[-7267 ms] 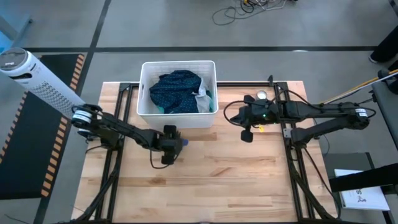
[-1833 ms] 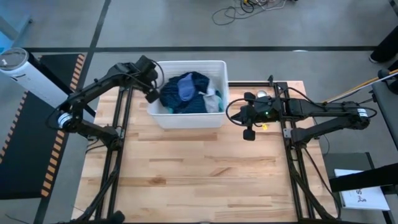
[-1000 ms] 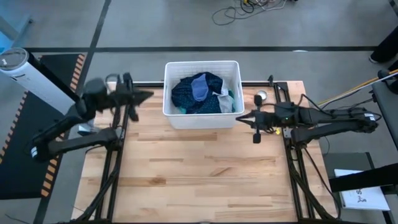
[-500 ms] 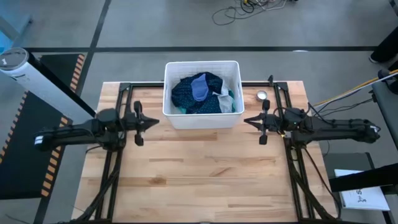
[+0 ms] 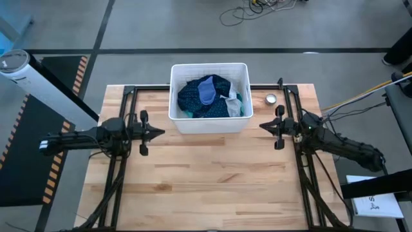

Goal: Sort clothes
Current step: Return to Home Position

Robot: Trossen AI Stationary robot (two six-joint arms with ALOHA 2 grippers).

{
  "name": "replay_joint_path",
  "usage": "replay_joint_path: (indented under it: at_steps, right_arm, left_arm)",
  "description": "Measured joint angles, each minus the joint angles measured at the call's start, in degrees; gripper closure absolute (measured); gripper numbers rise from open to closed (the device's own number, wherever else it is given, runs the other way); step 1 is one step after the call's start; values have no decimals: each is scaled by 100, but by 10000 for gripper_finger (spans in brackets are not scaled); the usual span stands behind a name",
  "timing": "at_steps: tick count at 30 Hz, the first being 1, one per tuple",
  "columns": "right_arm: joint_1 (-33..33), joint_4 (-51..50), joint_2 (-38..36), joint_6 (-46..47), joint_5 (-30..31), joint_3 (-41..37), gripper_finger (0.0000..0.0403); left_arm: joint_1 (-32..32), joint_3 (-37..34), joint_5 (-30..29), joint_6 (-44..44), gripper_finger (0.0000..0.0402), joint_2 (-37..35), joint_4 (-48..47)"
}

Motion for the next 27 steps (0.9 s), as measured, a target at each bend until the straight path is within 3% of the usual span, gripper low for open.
replay_joint_path:
  at_steps: [9,13,16,21,24,27]
  right_arm:
    - [-1386,432,-84,349,-1721,7,403]
    - [-1863,291,-171,346,-1937,76,403]
    - [-2105,311,-162,525,-2265,-119,403]
    - [-2163,147,-100,739,-2181,-375,403]
    - [-2163,-188,-72,683,-1859,-375,403]
    - [-2144,153,-159,617,-1423,-376,403]
  left_arm:
    - [466,-317,224,-284,402,-744,-144]
    - [466,-374,211,-276,402,-1286,-608]
    - [457,-416,120,-266,402,-1306,-845]
    - [457,-705,95,-256,402,-1301,-317]
    - [455,-884,93,-183,402,-1285,155]
    - [455,-884,90,-138,402,-1311,165]
